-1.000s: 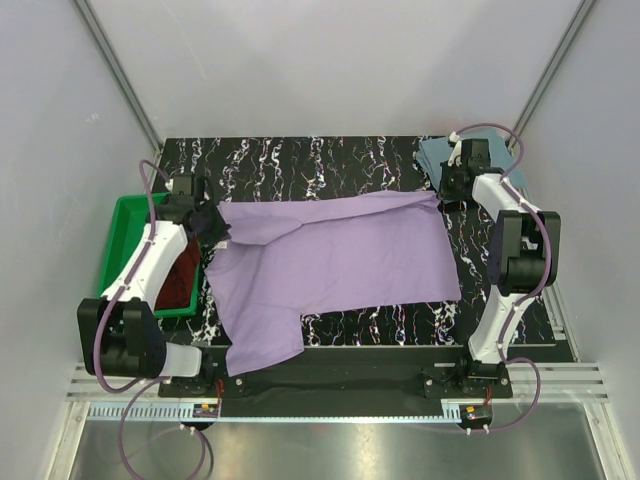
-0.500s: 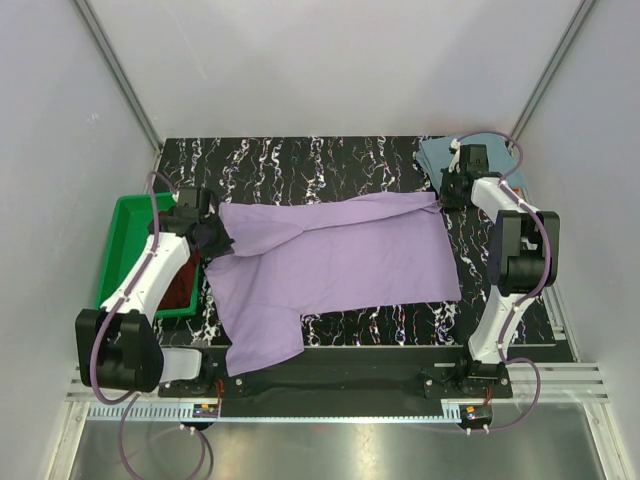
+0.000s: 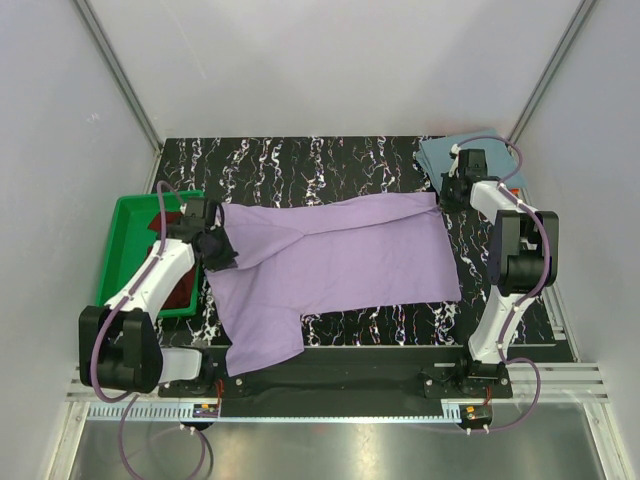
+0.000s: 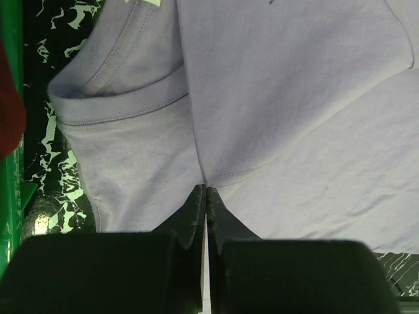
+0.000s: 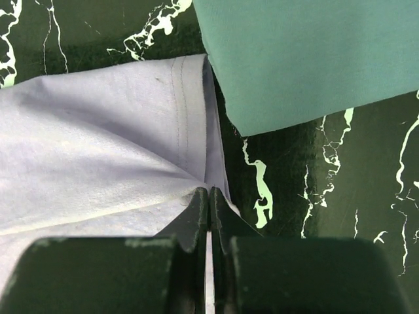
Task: Fold and stack the t-shirts
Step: Fold the tshirt
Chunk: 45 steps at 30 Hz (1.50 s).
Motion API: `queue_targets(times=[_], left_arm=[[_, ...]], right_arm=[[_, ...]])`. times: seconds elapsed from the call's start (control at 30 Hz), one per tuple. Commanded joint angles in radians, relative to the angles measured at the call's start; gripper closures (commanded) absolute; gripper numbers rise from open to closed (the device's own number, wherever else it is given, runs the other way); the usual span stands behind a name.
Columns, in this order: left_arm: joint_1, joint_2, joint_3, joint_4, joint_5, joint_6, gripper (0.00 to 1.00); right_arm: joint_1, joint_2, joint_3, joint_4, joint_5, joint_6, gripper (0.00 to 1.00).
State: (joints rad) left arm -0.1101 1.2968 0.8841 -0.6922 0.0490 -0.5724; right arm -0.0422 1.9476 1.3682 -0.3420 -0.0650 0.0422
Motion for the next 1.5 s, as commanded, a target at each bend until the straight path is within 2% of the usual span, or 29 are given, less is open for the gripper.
queue_targets(times=[0.0,0.07,0.1,0.17,0.23,0.27,0.37,0.53,0.67,0.8,0.97,1.27,1.37,1.47], left_arm=[[-0.005,-0.025,-0.01,0.022,0.002,0.022,1.0],[-0.005,-0.025,-0.017,0.023,0.012,0.022,1.0],[-0.007,-0.025,-0.019,0.022,0.015,0.022,1.0],[-0.016,-0.025,-0.02,0.016,0.017,0.017,1.0],[-0.02,-0.028,-0.022,0.003,0.014,0.014,0.9],[-0.025,-0.03,-0.023,-0.001,0.009,0.011,0.8],[-0.028,-0.044,-0.005,-0.016,-0.004,0.008,0.69],[-0.028,0.002,0.128,-0.029,-0.02,0.046,0.65],[-0.028,0.077,0.194,-0.026,-0.028,0.063,0.63],[-0.028,0.125,0.174,0.008,-0.021,0.051,0.62],[-0.028,0.136,0.098,0.052,-0.04,0.016,0.62],[-0.019,0.203,0.084,0.103,0.011,-0.033,0.61],[-0.019,0.179,0.067,0.111,-0.014,-0.052,0.6],[-0.02,0.127,0.072,0.08,-0.072,-0.046,0.58]], right_arm=[[-0.001,-0.027,0.012,0.034,0.048,0.004,0.94],[-0.001,-0.026,0.028,0.023,0.05,0.01,0.89],[-0.001,-0.029,0.037,0.002,0.053,0.019,0.81],[-0.001,-0.042,0.06,-0.026,0.059,0.03,0.77],[-0.001,-0.058,0.075,-0.074,0.097,0.056,0.71],[-0.001,-0.065,0.098,-0.093,0.1,0.064,0.7],[-0.001,-0.073,0.124,-0.175,0.093,0.123,0.69],[-0.001,-0.091,0.069,-0.184,0.037,0.183,0.68],[-0.001,-0.118,0.016,-0.169,0.042,0.196,0.63],[-0.002,-0.107,0.012,-0.204,0.091,0.209,0.6],[-0.018,-0.09,-0.024,-0.222,0.099,0.313,0.61],[-0.073,-0.067,-0.13,-0.197,0.067,0.455,0.75],[-0.076,-0.082,-0.168,-0.192,0.071,0.478,0.78],[-0.091,-0.093,-0.21,-0.21,0.141,0.545,0.81]])
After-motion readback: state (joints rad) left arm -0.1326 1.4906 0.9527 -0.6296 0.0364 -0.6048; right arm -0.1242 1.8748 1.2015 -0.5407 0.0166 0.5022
